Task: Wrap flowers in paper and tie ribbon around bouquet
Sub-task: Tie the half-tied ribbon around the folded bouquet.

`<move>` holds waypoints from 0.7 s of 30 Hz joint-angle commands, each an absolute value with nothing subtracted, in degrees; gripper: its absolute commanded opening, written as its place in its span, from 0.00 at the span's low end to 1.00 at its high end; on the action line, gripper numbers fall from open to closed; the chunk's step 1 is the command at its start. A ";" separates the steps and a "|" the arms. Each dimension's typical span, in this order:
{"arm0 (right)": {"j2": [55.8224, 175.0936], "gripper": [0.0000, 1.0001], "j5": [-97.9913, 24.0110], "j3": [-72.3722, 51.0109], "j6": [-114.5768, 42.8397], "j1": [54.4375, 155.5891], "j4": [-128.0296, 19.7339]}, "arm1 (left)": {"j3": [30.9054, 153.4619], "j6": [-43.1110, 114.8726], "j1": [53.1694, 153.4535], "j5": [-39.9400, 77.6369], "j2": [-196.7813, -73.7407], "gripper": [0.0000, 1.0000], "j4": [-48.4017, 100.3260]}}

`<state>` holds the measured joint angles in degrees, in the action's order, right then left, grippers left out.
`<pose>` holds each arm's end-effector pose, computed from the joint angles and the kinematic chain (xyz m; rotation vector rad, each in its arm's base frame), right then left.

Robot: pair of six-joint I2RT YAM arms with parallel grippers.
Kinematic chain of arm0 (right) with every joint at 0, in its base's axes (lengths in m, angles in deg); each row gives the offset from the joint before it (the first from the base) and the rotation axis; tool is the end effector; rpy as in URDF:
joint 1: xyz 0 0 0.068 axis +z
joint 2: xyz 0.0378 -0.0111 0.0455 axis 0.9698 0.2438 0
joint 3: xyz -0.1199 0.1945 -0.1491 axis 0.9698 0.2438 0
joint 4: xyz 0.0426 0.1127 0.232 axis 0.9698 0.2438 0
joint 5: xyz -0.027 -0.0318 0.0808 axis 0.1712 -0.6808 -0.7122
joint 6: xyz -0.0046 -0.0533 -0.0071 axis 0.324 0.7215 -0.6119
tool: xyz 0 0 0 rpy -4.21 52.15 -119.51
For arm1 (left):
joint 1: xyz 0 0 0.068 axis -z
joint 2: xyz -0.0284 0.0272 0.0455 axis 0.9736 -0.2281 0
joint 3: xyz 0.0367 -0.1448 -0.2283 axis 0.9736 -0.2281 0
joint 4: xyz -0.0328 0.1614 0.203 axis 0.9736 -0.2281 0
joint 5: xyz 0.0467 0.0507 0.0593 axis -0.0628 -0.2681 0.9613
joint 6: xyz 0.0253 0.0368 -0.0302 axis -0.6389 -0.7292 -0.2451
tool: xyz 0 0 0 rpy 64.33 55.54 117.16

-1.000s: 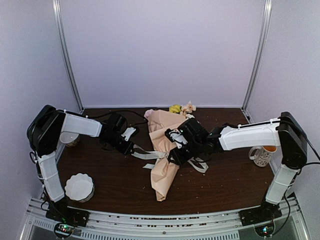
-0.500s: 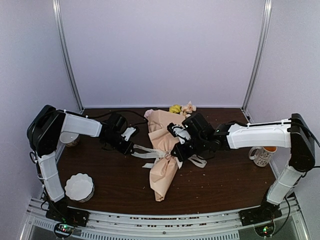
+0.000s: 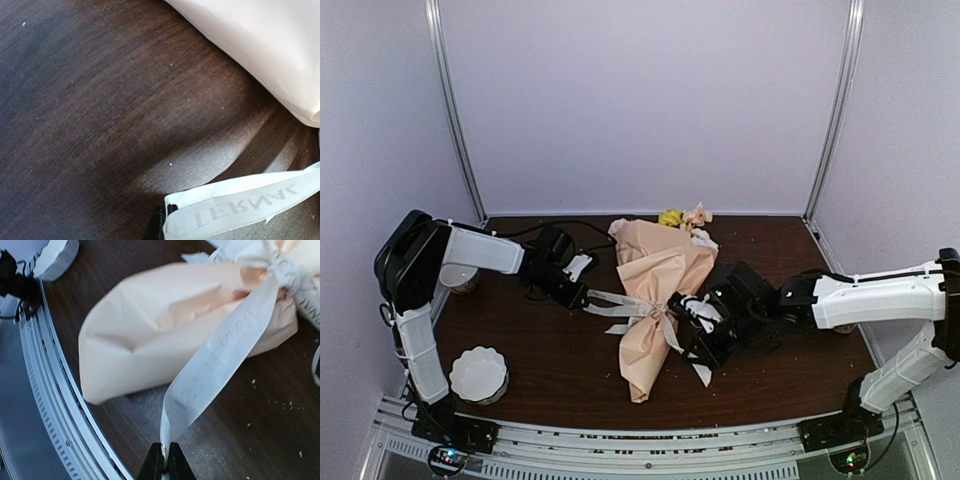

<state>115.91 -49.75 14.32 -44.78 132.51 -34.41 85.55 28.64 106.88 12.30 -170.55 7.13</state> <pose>0.1488 0.2484 0.2165 -1.0808 2.4198 0.9335 0.3240 -0.1982 0.1334 0.6865 2.6117 -0.5349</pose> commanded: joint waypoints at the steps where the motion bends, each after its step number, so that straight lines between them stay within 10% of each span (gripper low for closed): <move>1: 114.86 0.10 -51.97 19.28 -47.12 135.46 -31.14 | 84.65 27.79 107.26 13.10 -173.90 0.01 3.64; 8: 105.42 0.61 -41.15 20.87 -47.05 130.45 -30.28 | 84.80 27.45 107.31 12.76 -173.84 0.01 3.64; 21: 128.13 0.86 -38.96 8.12 -40.66 116.76 -35.51 | 84.88 27.16 107.32 13.12 -172.99 0.01 3.16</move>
